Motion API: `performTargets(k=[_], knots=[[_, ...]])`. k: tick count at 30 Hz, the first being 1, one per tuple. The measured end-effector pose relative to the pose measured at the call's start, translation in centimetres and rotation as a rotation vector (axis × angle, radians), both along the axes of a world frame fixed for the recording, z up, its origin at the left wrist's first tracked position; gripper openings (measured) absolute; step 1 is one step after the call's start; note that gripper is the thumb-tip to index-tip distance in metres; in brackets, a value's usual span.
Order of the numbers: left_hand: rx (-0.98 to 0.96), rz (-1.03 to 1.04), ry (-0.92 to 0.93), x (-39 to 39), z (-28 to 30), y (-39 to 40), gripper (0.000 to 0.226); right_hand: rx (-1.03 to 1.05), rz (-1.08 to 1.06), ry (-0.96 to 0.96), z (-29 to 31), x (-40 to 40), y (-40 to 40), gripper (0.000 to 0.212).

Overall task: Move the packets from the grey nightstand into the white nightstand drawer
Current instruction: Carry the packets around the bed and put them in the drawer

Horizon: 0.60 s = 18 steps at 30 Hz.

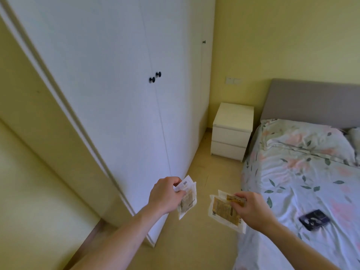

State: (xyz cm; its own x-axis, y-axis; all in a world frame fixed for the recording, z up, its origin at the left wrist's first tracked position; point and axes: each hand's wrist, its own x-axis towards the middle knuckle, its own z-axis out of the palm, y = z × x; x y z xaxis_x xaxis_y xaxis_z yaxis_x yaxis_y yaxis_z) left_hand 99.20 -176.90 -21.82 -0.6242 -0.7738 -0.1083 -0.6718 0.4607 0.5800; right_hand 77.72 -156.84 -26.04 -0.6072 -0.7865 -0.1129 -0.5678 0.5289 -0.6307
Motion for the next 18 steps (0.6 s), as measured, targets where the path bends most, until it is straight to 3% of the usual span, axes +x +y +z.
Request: performTargets(k=[4, 8, 18], knots=[[0.002, 0.036, 0.045, -7.1, 0.7, -4.4, 0.014, 0.008, 0.004, 0.045, 2.3, -7.0, -3.8, 0.011], [0.068, 0.04, 0.067, -12.7, 0.4, -7.9, 0.026, -0.013, -0.039, 0.042, 3.4, -12.3, -7.1, 0.01], [0.102, -0.089, 0.043, -27.0, -1.8, -21.2, 0.015, 0.037, -0.126, 0.082, 3.3, -24.4, -18.4, 0.015]])
